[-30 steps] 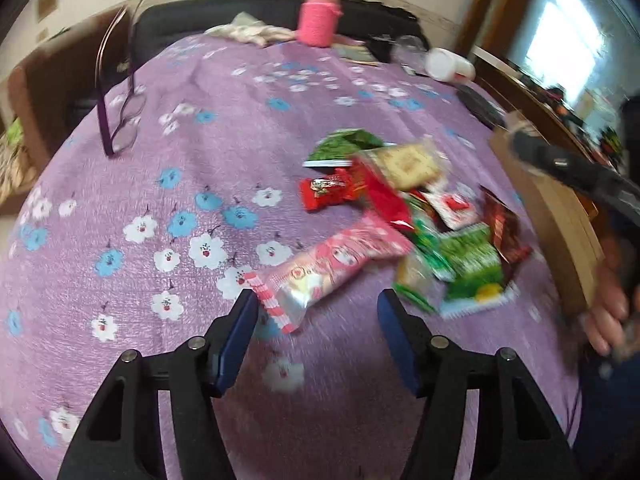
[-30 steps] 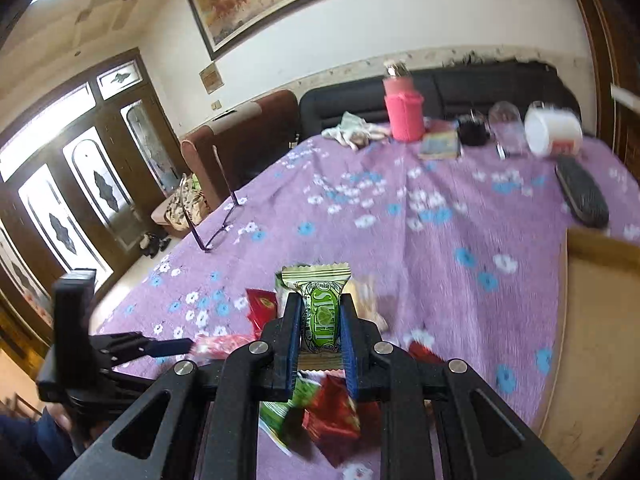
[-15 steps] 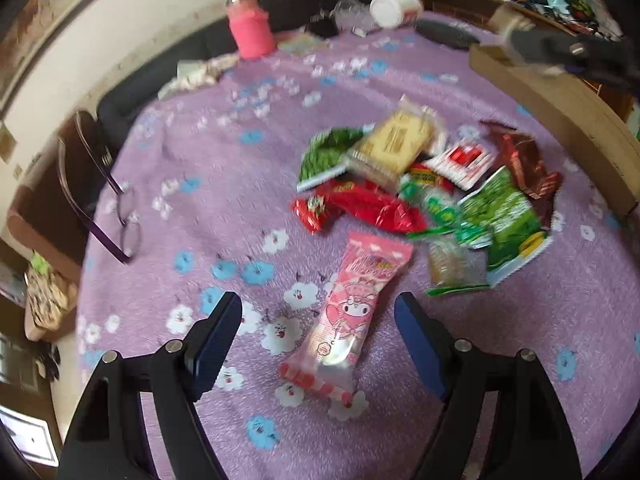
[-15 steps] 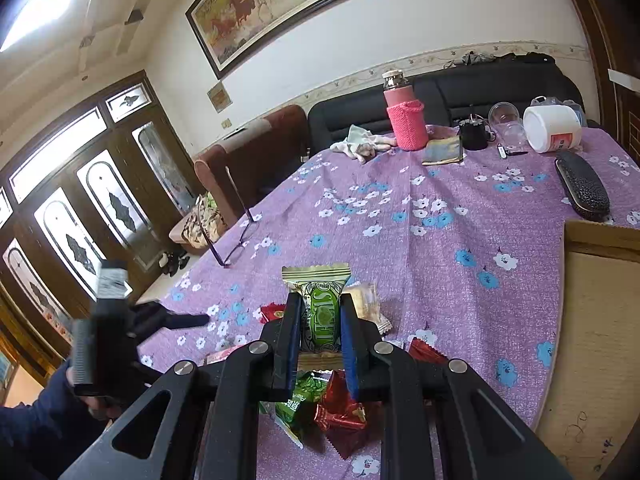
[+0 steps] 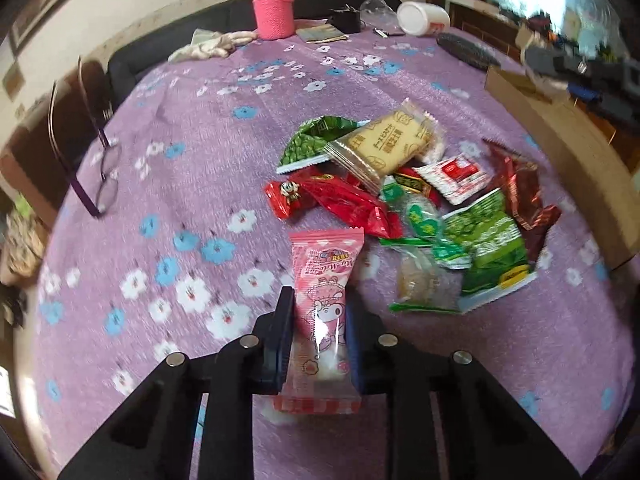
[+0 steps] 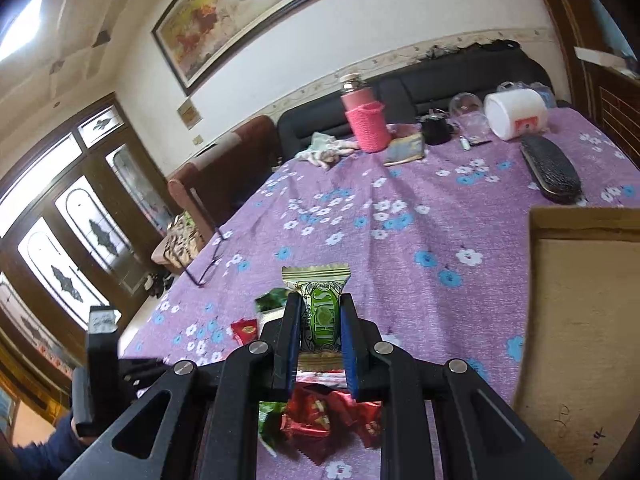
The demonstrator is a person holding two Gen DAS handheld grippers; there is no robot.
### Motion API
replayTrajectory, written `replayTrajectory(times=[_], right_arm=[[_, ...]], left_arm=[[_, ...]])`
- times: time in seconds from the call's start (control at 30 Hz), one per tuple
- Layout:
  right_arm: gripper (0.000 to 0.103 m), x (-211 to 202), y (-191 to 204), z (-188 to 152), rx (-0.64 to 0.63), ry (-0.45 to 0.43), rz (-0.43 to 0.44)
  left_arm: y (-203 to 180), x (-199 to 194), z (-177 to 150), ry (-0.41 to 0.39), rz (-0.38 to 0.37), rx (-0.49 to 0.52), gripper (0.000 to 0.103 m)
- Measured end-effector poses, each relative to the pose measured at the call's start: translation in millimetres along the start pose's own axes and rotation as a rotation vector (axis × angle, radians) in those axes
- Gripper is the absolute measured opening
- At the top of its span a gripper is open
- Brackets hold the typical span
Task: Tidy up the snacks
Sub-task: 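Carry both candies over the cardboard box with both grippers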
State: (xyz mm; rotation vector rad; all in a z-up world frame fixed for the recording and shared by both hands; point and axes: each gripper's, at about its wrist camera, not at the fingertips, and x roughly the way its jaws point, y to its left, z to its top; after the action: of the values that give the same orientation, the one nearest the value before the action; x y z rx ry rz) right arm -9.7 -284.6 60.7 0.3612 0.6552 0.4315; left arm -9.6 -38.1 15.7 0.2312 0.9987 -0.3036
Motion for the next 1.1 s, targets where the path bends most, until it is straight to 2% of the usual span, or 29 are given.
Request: replayTrajectory(times=[0.17, 0.27, 0.53, 0.7, 0.83, 1.0, 1.1], right_arm=[[0.02, -7, -21, 6, 0.09, -0.024, -0.038], [0.02, -12, -36, 8, 0.149, -0.031, -0.052], [0.019, -34, -77, 16, 0.282, -0.071, -0.122], [0.019, -53, -111, 19, 0.391, -0.108, -0.204], [0.019, -73, -138, 19, 0.463, -0.141, -0.298], [0.019, -86, -167, 16, 0.516, -0.133, -0.426], [0.019, -88, -185, 14, 0.544, -0.103, -0.476]], left_arm=[[1, -27, 3, -0.086, -0.028, -0.05, 0.022], [-10, -42, 15, -0.133, -0.063, -0.039, 0.022], [-78, -46, 66, -0.179, -0.198, 0.02, 0.022], [-136, -40, 102, -0.187, -0.286, 0.073, 0.022], [-187, -24, 129, -0.16, -0.393, 0.091, 0.022], [-240, 12, 146, -0.125, -0.427, 0.134, 0.022], [-256, 34, 144, -0.088, -0.426, 0.149, 0.022]])
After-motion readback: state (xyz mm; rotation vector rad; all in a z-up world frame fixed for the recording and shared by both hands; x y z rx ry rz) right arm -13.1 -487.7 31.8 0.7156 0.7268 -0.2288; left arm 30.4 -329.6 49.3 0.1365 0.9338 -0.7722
